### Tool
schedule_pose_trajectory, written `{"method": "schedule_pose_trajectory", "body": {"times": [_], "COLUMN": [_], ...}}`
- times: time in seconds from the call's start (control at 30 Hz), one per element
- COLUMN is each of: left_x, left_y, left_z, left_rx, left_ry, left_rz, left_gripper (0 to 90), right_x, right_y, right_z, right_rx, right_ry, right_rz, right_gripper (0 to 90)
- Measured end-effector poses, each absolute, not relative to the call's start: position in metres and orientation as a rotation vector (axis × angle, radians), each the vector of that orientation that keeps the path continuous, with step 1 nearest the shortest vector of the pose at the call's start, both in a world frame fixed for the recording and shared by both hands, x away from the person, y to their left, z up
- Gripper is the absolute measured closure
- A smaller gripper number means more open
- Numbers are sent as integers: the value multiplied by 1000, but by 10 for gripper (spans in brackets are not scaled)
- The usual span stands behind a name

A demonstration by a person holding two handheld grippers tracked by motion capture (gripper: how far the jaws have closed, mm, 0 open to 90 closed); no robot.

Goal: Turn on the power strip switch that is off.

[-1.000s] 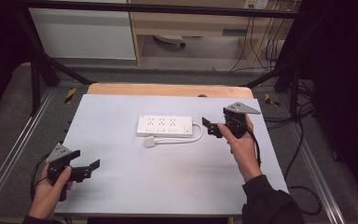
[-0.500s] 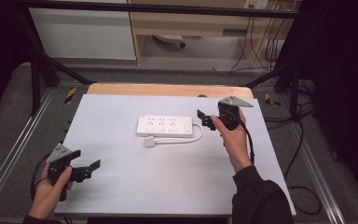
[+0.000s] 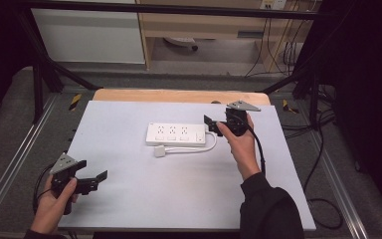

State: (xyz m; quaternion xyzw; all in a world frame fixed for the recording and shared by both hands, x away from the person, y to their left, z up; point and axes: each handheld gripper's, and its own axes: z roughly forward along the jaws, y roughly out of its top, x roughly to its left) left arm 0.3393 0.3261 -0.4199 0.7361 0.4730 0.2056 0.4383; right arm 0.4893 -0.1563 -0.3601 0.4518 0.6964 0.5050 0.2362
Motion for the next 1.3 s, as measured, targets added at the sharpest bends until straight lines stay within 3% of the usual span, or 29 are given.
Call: {"method": "schedule_pose_trajectory", "body": {"times": [0.4,0.73,1.3], "left_x": [339,339,339], "left_y": [326,326,326], "left_z": [-420,-420,-420], "left_rx": [1830,1831,1832], "left_ry": [1174,1171,1168], "left_rz": [508,509,509], "left_gripper": [70,71,70], "right_x": [496,500,503], "right_y": [-144,-135,-120], "right_z": [-369,-375,-385], "right_rx": [1248,1265,1262], "right_ry": [1922,1925,1940], "right_rz": [1355,1375,1394], "right_gripper": [37,74,331]}}
